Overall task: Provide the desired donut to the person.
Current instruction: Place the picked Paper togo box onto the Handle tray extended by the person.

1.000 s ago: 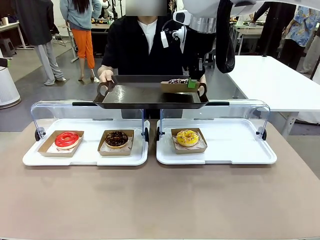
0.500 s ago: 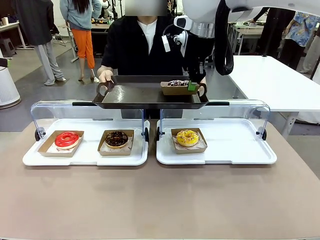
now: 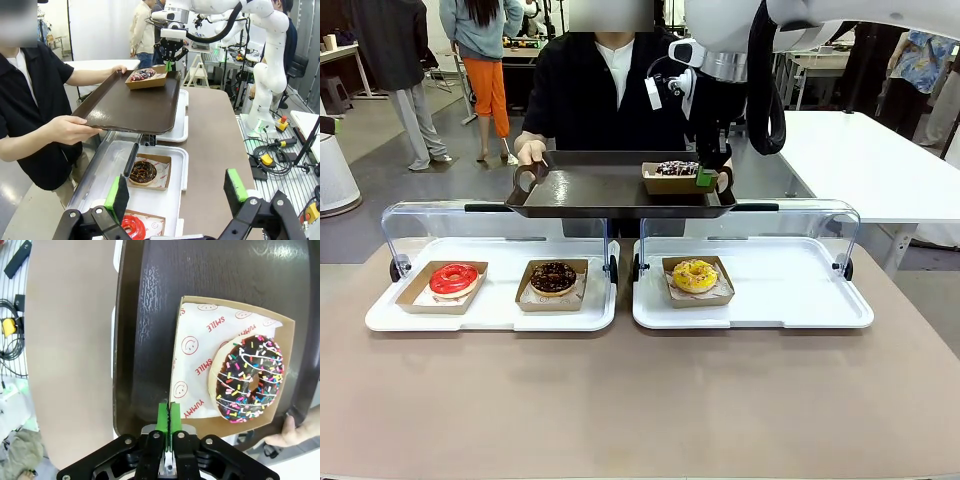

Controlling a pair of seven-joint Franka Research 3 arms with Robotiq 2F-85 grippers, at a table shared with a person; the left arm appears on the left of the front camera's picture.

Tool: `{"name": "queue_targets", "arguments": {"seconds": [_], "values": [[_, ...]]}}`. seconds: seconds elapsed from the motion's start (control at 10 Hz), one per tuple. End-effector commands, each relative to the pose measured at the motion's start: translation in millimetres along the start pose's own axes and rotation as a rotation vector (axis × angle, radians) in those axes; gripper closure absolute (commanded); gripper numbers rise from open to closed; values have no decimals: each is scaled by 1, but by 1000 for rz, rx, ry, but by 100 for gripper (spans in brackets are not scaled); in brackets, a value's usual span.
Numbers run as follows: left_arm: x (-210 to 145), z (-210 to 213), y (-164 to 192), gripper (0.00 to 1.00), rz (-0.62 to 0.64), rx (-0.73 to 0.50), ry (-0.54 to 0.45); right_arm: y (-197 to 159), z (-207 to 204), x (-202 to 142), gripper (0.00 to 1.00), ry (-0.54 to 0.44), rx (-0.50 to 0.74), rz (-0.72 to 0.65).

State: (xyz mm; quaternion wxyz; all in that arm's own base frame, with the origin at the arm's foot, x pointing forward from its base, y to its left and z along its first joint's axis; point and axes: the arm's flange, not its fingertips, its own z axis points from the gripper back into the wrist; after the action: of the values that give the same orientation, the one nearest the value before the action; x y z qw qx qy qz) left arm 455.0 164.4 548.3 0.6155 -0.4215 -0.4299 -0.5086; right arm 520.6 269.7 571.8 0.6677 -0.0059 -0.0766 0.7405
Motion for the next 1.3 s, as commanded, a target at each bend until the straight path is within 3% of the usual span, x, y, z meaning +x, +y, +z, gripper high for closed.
{"name": "queue_targets", "arguments": {"seconds": [0.0,0.1,0.3,0.4,0.6,1.0,1.2], "values": [[1,2,-1,0,-3,-4,-10,2,-1,-3,40,-39,1,27],[1,2,-1,0,-3,-4,-10,3,0,-3,0,-40,1,28],[1,2,-1,0,-3,-4,-10,3,0,-3,0,-41,3,26],[1,2,-1,0,-3,-4,-10,3,0,-3,15,-43,3,27],[1,2,-1,0,-3,-4,-10,3,2,-1,0,-41,2,32],[1,2,-1,0,-3,-4,-10,7,5,-2,0,-41,16,27],[1,2,-1,0,-3,-4,-10,26,16,-9,0,-29,35,27]]}}
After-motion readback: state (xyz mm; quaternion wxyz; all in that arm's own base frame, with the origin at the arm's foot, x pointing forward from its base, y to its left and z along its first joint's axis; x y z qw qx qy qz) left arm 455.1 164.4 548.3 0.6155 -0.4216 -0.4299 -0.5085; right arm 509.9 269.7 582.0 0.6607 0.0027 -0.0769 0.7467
